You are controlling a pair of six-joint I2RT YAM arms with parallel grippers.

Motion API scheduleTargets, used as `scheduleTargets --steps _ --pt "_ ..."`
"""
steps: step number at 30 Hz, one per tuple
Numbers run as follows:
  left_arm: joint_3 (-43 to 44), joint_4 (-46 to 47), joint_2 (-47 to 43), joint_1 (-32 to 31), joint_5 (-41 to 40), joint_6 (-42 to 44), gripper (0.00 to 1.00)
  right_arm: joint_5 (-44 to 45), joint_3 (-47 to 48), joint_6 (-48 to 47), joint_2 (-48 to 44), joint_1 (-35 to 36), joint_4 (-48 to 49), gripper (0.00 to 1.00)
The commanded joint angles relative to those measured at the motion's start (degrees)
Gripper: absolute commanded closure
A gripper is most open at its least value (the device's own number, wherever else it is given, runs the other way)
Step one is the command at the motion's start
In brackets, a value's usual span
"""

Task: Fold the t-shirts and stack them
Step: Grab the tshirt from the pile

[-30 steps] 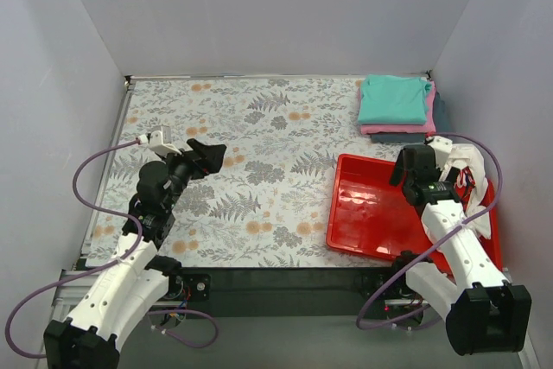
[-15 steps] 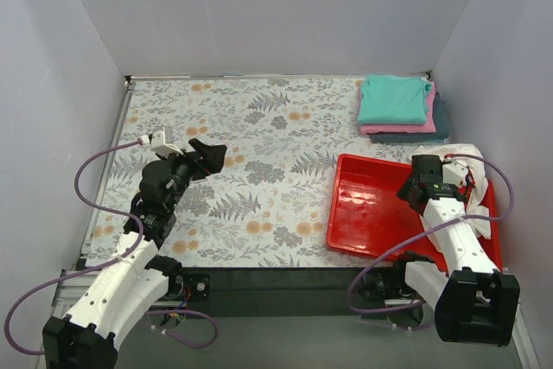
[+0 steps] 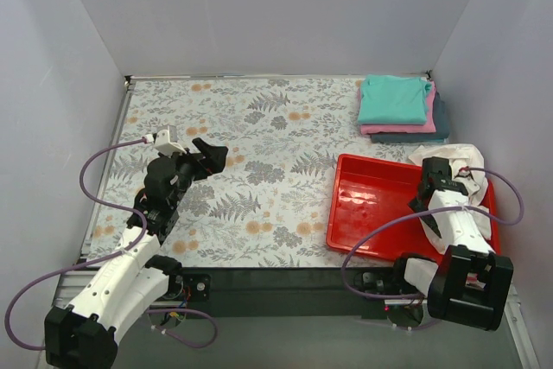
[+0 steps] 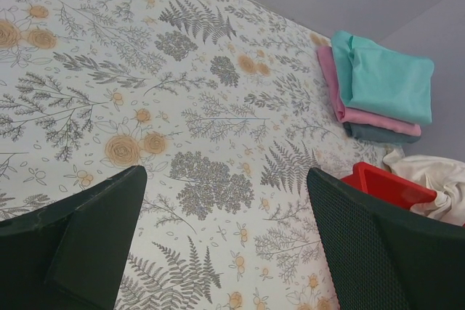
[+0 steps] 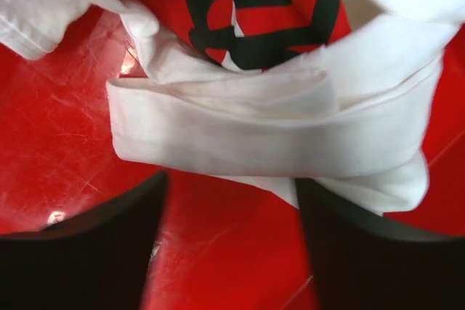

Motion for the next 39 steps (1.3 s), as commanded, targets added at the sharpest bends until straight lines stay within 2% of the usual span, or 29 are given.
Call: scheduleTargets --steps 1,2,3,6,10,13,16,17,20,21,22,24,25,27,33,39 --pt "0.5 -0.5 -0.8 -0.2 -1.4 0.9 0.15 -2.6 -0.8 2.5 0.4 -0.5 2.6 0.47" --pt "0.5 -0.5 -0.9 -0.2 -1.4 0.9 0.15 -3.3 -1.1 2.5 -0.5 -0.4 3.0 0.57" --pt "0.5 -0.4 -0.9 -0.2 -1.5 0.9 0.14 -3.9 -1.6 1.2 -1.5 -0.5 4.4 0.82" --pt "0.4 -0.3 -0.6 -0.3 -1.9 1.0 0.15 -5.8 -1.8 -4.2 -7.9 -0.4 7.3 0.99" --pt "0.5 -0.1 0.1 -0.2 -1.9 1.1 0.14 -9.1 -1.8 -12.7 -19.7 -0.3 13.1 0.99" --pt "0.5 -0.1 0.5 -0.3 -2.0 1.1 0.14 -10.9 -2.3 -15.4 -29.1 -0.4 16.0 0.99" --pt "0.4 -0.1 0.2 -0.3 -1.7 1.1 0.14 -6.8 -2.0 -14.3 -29.4 -0.4 13.4 0.99" --pt "0.4 -0.1 0.1 -0.3 -1.7 1.1 0.14 -1.7 -1.9 -13.5 -27.9 -0.4 12.1 0.99" --pt "0.2 0.0 -0.2 -0.2 -2.0 1.0 0.14 2.6 -1.0 -10.6 -23.4 -0.5 8.0 0.98" --pt "0.2 0.0 -0.2 -0.2 -2.0 1.0 0.14 2.5 -0.6 -9.4 -22.5 -0.4 8.0 0.90" --pt "0.2 0.0 -0.2 -0.3 -2.0 1.0 0.14 2.6 -0.7 -8.5 -21.3 -0.4 8.1 0.60" --pt "0.2 -0.1 -0.1 -0.3 -2.0 1.1 0.14 2.0 -0.4 -7.1 -19.9 -0.6 8.4 0.38" --pt "0.2 -0.1 0.0 -0.2 -2.0 1.2 0.14 2.1 -0.4 -6.6 -19.2 -0.6 8.4 0.18" --pt "0.1 0.0 -0.2 -0.2 -2.7 1.4 0.14 3.3 -0.3 -4.3 -17.7 -0.7 8.3 0.01" --pt "0.1 -0.2 -0.2 -0.2 -3.4 1.6 0.12 6.7 -3.9 1.6 -16.9 -2.8 8.0 0.01" --pt "0.1 -0.3 -0.2 -0.2 -3.3 1.5 0.12 4.6 -4.9 1.6 -15.1 -7.3 8.7 0.02"
